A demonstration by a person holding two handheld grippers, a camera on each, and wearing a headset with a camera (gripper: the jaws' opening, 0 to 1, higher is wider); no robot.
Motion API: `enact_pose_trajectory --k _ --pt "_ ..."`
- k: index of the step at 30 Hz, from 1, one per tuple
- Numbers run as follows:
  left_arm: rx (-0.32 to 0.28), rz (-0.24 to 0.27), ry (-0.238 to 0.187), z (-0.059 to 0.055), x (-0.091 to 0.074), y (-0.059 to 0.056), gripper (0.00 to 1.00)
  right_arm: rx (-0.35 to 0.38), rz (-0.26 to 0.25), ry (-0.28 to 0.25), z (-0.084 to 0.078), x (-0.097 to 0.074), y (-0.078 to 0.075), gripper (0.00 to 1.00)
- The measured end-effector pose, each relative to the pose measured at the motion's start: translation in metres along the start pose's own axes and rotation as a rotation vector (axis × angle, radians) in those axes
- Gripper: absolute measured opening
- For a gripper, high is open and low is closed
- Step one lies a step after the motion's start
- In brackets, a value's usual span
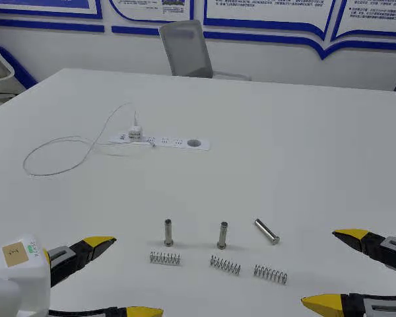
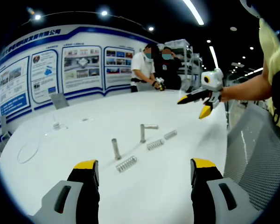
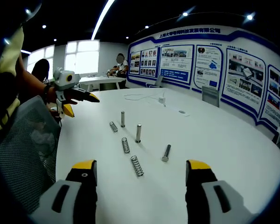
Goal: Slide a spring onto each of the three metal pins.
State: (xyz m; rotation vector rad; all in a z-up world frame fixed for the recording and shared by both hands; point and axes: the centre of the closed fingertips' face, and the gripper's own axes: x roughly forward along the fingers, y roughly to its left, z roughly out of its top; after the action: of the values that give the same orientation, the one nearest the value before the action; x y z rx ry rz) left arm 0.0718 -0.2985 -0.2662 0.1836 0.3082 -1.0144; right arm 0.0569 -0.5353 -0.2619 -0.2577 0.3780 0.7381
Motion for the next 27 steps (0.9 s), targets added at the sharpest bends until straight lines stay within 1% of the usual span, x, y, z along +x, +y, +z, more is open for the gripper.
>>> enact_pose_trajectory --k 5,10,13,15,17,20,22,24,25,27 --pt "-0.001 0.002 -0.003 0.001 0.000 0.001 0.82 0.004 -0.006 -0.001 0.006 0.005 -0.003 0.78" --pt "-0.003 0.000 -0.005 0.001 0.001 -0.001 0.82 0.018 -0.016 0.017 0.010 0.014 -0.011 0.76" --pt "-0.003 -0.001 -0.005 0.002 0.001 -0.002 0.82 0.020 -0.016 0.024 0.016 0.020 -0.015 0.73" --pt "-0.002 0.001 -0.003 0.002 0.002 -0.002 0.82 0.015 -0.013 0.019 0.022 0.026 -0.017 0.68" --pt "-0.003 0.001 -0.005 0.002 0.002 -0.002 0.82 0.017 -0.016 0.025 0.026 0.031 -0.021 0.66" --pt "-0.004 0.002 -0.007 0.003 0.002 -0.002 0.81 0.026 -0.022 0.046 0.029 0.043 -0.028 0.64" --pt "-0.005 0.001 -0.007 0.003 0.003 -0.003 0.81 0.036 -0.031 0.063 0.029 0.049 -0.033 0.61" --pt "-0.005 0.000 -0.006 0.002 0.004 -0.003 0.81 0.065 -0.042 0.090 0.027 0.057 -0.040 0.59" --pt "-0.006 0.000 -0.006 0.002 0.004 -0.003 0.81 0.073 -0.048 0.111 0.024 0.061 -0.045 0.58" --pt "-0.006 0.000 -0.005 0.002 0.004 -0.004 0.81 0.068 -0.059 0.140 0.021 0.068 -0.051 0.54"
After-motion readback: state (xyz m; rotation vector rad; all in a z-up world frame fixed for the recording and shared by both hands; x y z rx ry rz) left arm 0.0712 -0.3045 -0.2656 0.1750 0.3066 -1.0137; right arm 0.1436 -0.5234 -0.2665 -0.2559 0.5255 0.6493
